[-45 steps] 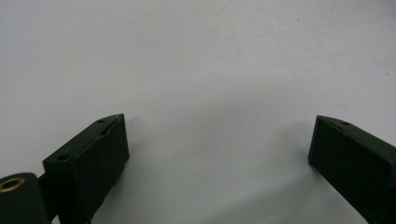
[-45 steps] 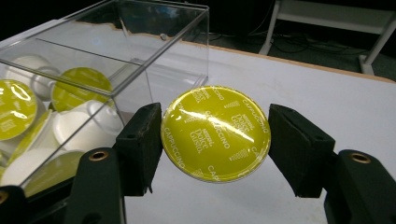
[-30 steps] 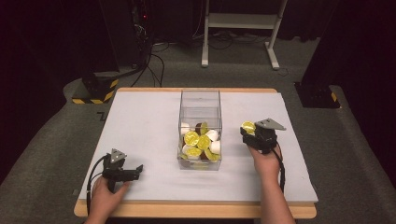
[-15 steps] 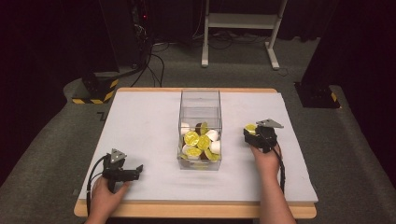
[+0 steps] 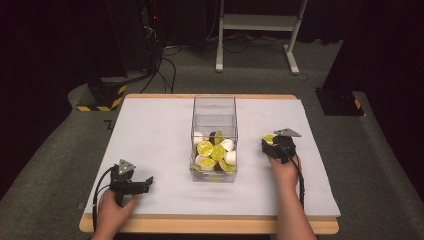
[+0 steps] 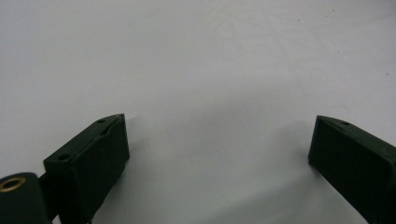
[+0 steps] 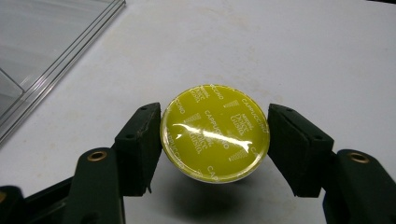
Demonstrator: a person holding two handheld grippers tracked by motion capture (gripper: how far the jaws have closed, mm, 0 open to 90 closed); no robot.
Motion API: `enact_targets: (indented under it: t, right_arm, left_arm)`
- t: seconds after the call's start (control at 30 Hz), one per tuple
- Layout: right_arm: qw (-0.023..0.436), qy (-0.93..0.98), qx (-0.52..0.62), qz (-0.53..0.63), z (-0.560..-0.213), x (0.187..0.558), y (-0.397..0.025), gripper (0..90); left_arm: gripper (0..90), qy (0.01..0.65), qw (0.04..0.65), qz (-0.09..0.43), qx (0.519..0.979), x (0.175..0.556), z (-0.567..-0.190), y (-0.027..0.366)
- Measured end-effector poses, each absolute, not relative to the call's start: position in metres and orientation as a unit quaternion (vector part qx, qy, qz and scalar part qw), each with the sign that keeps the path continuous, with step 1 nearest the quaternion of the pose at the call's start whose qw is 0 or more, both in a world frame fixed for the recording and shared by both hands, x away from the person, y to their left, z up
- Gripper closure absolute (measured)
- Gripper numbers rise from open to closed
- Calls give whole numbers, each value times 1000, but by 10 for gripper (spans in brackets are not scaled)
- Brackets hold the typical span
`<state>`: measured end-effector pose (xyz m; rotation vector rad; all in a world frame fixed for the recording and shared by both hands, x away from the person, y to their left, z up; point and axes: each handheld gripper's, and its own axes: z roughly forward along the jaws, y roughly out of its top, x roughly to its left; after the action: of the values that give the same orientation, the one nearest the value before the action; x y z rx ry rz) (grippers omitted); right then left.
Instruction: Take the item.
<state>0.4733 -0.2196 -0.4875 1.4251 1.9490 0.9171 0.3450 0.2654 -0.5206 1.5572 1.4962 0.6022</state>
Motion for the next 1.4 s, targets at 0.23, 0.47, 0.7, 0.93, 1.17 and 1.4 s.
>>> enact_targets:
  t: [0.23, 0.47, 0.7, 0.93, 1.17, 1.4]
  right_arm:
    - [276, 724, 531, 342, -488, 473, -219, 378]
    - [275, 724, 531, 343, -488, 473, -219, 377]
    - [272, 722, 533, 347, -487, 473, -220, 316]
    - [272, 717, 535, 355, -485, 473, -220, 232]
    - [276, 717, 529, 360, -479, 468, -218, 220]
    - [282, 716, 524, 366, -471, 460, -214, 222]
  left_arm:
    - [52, 601, 435, 242, 626, 345, -521, 265]
    - [52, 601, 435, 242, 625, 345, -521, 265]
    - [52, 601, 435, 242, 625, 345, -521, 265]
    - [52, 601, 435, 241, 625, 345, -521, 265]
    - [52, 602, 435, 241, 625, 345, -521, 265]
    - [52, 604, 439, 240, 621, 346, -521, 265]
